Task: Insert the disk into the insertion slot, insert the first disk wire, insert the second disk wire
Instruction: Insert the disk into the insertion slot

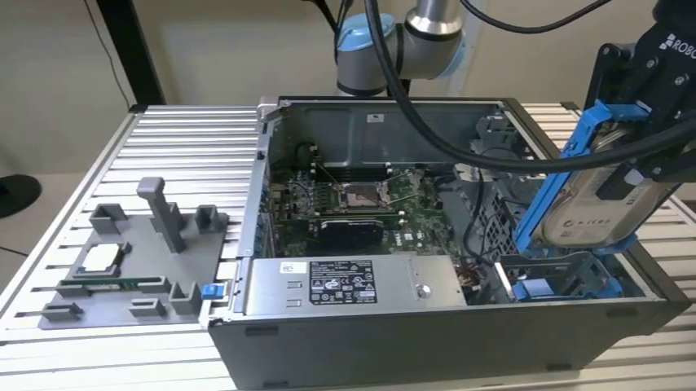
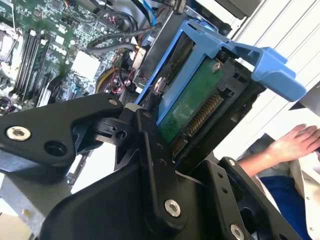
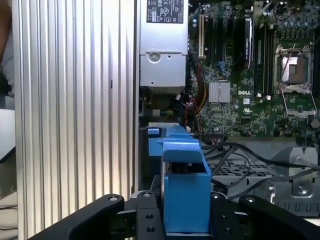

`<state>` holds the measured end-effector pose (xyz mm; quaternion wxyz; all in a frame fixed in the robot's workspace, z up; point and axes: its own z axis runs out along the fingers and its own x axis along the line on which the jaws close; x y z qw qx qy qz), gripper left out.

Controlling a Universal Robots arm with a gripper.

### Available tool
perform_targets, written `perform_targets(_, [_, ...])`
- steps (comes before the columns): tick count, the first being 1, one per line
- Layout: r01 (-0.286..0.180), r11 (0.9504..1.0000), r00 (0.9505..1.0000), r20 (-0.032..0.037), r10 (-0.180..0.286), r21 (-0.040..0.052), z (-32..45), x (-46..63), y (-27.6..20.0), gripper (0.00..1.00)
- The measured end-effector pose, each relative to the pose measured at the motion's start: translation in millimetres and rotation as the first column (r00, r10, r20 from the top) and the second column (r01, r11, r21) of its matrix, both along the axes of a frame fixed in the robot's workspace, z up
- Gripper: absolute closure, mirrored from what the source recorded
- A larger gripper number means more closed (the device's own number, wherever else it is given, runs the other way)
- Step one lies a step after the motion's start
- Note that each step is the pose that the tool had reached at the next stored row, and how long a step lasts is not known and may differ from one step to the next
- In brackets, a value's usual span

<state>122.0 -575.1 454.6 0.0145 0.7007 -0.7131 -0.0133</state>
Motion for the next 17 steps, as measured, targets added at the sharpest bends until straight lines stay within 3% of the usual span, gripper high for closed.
perform_targets(17, [0.0, 1.0, 1.0, -0.0001, 0.0, 0.0066, -16.7, 2.4, 0.0, 1.0])
